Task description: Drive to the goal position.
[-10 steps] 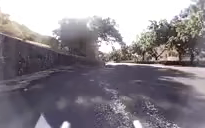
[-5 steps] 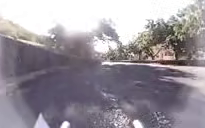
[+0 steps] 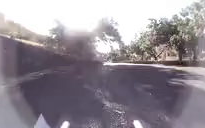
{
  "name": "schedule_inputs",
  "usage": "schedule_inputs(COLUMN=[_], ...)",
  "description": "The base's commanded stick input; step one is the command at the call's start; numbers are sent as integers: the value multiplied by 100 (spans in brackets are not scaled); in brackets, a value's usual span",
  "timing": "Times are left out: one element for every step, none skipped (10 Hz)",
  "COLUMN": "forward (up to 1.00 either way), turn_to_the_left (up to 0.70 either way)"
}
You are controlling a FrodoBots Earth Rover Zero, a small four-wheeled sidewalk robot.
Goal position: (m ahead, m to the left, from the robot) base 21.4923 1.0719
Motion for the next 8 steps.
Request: schedule_inputs(forward=[70,70,70,70,70,70,70,70], turn_to_the_left=[-29,-29,-30,-30,-31,-31,-31,-31])
